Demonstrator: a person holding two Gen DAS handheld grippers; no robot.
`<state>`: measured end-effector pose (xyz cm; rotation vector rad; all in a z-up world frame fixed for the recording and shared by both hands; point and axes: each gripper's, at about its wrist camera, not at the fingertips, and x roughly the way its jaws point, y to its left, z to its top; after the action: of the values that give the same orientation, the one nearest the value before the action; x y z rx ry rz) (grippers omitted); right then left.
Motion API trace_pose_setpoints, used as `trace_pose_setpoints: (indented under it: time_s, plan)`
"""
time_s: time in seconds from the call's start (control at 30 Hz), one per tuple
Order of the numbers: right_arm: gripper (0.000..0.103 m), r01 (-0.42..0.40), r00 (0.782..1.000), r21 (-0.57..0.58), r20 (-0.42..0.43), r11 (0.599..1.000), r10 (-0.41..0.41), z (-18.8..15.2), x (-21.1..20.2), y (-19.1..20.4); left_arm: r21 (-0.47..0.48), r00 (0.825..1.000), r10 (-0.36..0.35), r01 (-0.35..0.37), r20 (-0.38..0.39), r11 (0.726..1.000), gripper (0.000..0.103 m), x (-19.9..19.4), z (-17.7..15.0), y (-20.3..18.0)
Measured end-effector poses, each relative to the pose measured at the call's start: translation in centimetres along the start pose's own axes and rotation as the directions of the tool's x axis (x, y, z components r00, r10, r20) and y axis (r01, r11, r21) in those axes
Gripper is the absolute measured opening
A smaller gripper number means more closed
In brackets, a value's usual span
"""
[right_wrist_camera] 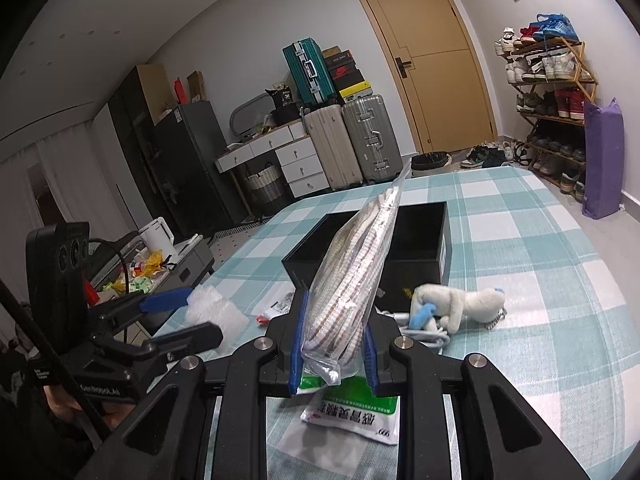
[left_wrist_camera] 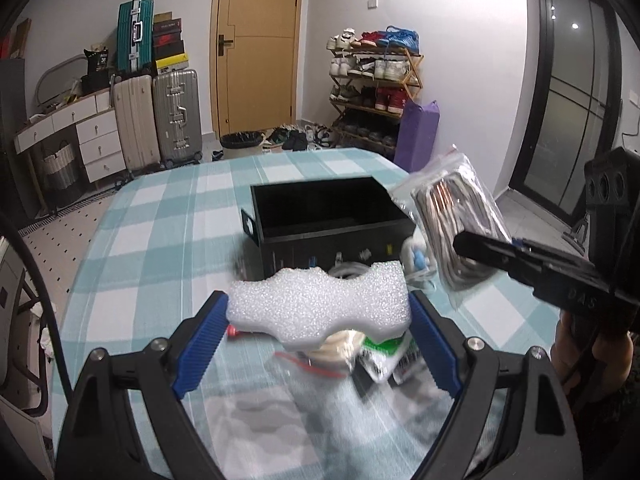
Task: Organize soft objects
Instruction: 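Lower the foam sheet and rope bag into the black box, opening both grippers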
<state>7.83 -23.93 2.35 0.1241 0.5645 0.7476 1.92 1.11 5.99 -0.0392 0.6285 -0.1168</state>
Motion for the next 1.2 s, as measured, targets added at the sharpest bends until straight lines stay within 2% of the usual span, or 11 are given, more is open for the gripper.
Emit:
trace_pose_setpoints:
  time_s: [0.27,0.6,1.2]
  plan:
    - [0.023,0.001,0.999,0.018,-0.034,1.000,0.000,2.1,1.4,-0.3,-0.021,1.000,-0.002,0.003,0.029,1.000,0.088,2.0,3.2,0.6]
    - [0.023,0.009,0.998,0.031,-0.061,0.999,-0.007,4.3,3.7,-1.1,-0.023,1.000,0.010,-0.010,0.005,1.000,0.088,5.9,6.0,1.2]
    - [0.023,0.063,0.985,0.054,-0.165,0.997,-0.053,6.5,9.5,-4.1,-0.026,0.997,0.052,-0.053,-0.053,0.998,0.088,11.9,7.8,2.2]
